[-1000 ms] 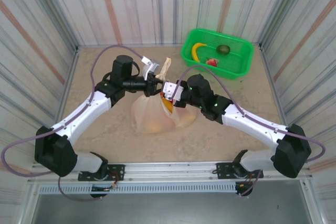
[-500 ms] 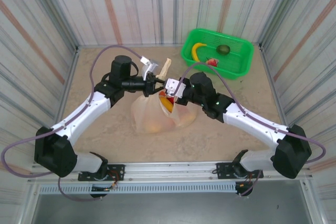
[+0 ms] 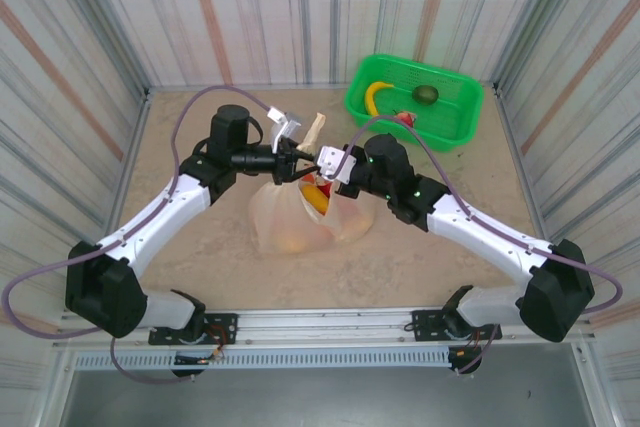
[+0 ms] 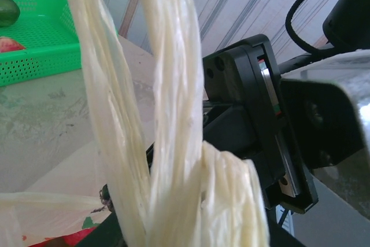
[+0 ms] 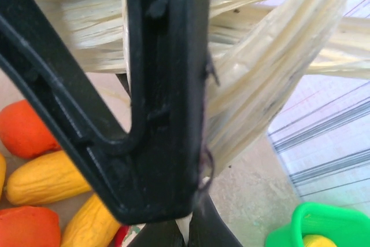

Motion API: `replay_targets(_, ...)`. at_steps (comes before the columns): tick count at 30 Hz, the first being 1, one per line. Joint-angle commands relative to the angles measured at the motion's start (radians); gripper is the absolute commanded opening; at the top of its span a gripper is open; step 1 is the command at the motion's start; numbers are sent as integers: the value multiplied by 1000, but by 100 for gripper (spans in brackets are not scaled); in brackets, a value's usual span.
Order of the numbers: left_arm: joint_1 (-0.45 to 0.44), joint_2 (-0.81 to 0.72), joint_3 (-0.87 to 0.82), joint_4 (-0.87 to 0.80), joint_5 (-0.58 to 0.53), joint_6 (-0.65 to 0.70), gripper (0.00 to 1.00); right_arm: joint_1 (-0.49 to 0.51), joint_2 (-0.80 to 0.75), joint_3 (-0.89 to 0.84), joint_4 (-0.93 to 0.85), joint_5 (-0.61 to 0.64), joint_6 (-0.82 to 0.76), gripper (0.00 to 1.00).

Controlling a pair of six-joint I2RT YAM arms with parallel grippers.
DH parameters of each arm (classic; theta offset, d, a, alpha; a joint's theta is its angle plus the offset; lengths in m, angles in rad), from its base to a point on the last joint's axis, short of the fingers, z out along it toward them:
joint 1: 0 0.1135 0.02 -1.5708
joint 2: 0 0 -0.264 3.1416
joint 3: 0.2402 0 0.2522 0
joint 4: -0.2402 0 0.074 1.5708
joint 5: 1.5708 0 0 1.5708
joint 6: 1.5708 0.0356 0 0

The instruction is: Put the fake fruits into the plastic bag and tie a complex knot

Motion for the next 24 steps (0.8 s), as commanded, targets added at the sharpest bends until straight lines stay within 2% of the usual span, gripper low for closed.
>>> replay_targets(1, -1, 15, 4, -6, 11, 15, 33, -1, -3, 37, -5, -23, 21, 0)
replay_targets(3, -1, 15, 3, -3, 10, 16, 26, -1, -1, 40, -7, -23, 21, 0)
replay_targets(8, -1, 0, -14, 29, 13, 15, 1, -3, -1, 30, -9, -21, 24, 0)
replay_targets(11, 0, -27, -41, 65, -5, 23, 0, -7, -7, 16, -5, -13, 31, 0)
replay_targets(13, 0, -51, -70, 102, -21, 43, 0, -13, -25, -4, 7, -14, 47, 23)
replay_targets(15, 0, -77, -104, 140, -46, 60, 0, -18, -56, -25, 6, -30, 57, 39)
replay_targets(18, -1, -117, -143, 177, -87, 98, 0, -57, -141, -61, 19, -124, 139, 54)
replay_targets(21, -10, -141, -165, 194, -110, 137, 0, -137, -234, -82, 60, -285, 320, 68)
replay_targets(22, -14, -144, -169, 197, -115, 149, 0, -168, -255, -86, 82, -344, 399, 72)
replay_targets(24, -24, -149, -174, 198, -116, 178, 0, -212, -269, -62, 89, -429, 540, 72)
